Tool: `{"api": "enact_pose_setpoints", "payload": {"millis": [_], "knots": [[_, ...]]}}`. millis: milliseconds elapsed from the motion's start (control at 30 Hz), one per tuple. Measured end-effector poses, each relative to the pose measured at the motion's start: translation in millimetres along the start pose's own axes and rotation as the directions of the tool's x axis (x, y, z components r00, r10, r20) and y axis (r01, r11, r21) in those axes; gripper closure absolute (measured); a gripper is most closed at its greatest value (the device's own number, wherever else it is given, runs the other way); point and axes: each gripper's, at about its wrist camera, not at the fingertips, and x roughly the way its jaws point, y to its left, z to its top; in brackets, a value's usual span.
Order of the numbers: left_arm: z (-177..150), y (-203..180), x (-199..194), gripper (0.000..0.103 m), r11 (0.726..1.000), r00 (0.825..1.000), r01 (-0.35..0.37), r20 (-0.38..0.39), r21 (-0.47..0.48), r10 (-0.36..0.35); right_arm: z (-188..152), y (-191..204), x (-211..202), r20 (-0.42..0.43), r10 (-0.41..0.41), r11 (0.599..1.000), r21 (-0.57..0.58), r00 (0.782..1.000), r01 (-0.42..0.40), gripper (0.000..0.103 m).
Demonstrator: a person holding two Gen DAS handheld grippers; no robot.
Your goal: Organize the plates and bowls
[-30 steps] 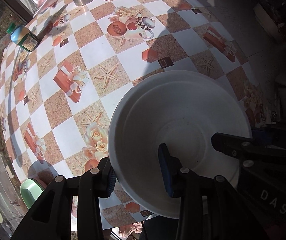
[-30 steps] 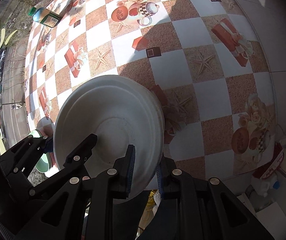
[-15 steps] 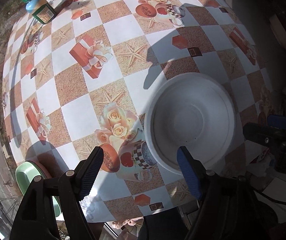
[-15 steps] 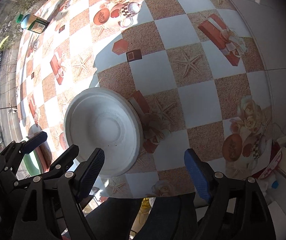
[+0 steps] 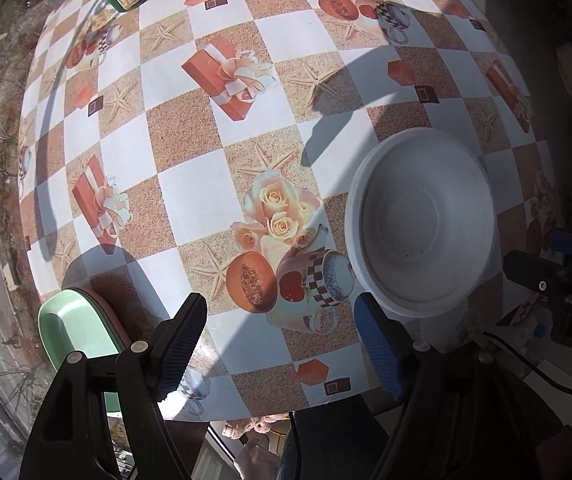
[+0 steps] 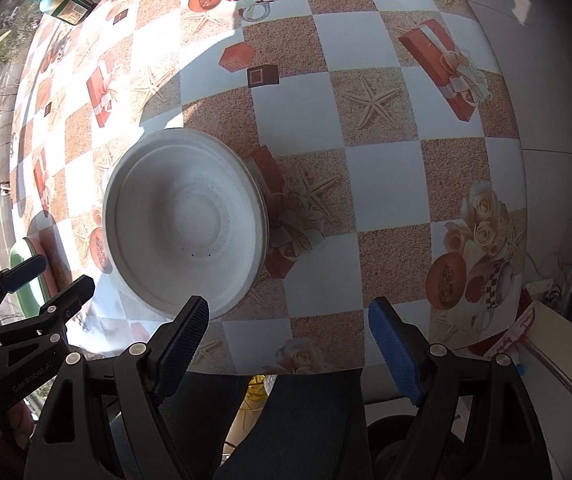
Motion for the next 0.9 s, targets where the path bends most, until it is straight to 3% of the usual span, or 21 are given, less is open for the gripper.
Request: {"api": "enact_pose_setpoints", "payload": {"millis": [233, 467, 900], "knots": [[1.2, 12.3, -11.3, 0.024, 1.000, 1.000, -0.011, 0.028, -0.027, 0.012, 13.0, 19.5, -7.2, 0.021, -0.030, 0.999, -0.031, 0.999, 0.031, 0.020], [-0.9, 24.2, -17.2, 0.024, 0.998, 0.999, -0.018, 0.040, -0.066, 0.021, 22.3, 25.2, -6.7, 0.016, -0.009, 1.000, -0.018, 1.000, 0.009, 0.020], [-10.1, 34.7, -12.8, 0.024, 0.993, 0.999, 0.009, 0.032, -0.119, -0.006, 25.5, 30.6, -1.0, -0.018, -0.015, 1.000, -0.019, 1.000, 0.014, 0.020]]}}
